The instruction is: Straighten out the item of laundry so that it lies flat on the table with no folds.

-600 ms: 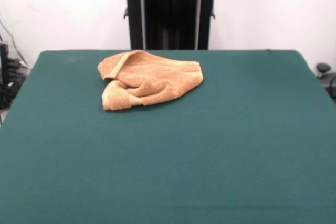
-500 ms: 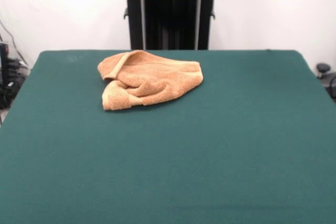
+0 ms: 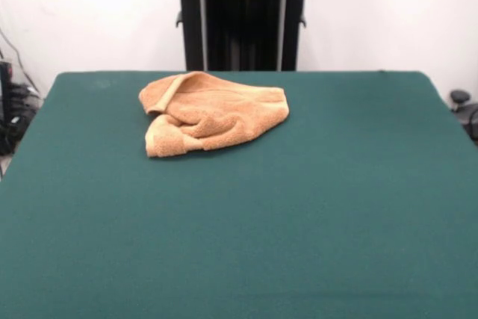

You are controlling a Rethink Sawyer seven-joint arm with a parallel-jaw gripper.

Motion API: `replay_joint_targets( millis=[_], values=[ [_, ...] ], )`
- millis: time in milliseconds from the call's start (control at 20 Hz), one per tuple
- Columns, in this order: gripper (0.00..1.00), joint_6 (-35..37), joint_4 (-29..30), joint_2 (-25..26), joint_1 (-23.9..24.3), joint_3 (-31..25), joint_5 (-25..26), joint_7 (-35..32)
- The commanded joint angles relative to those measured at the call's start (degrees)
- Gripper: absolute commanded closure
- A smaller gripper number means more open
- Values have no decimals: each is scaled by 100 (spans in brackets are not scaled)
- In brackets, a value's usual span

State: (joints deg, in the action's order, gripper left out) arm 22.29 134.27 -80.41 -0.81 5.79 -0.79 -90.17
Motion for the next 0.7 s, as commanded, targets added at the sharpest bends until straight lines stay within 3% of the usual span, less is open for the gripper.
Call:
replay_joint_targets(
  millis=[50,250,500,700],
  values=[
    [0,-363,715,1165,191,-20,152,-1177],
    [0,-1145,663,1844,340,-231,105,-1271],
    [0,-1374,132,2535,126,-194,-42,-1421],
    [0,-1548,-289,3145,345,-399,-142,-1188]
  ],
)
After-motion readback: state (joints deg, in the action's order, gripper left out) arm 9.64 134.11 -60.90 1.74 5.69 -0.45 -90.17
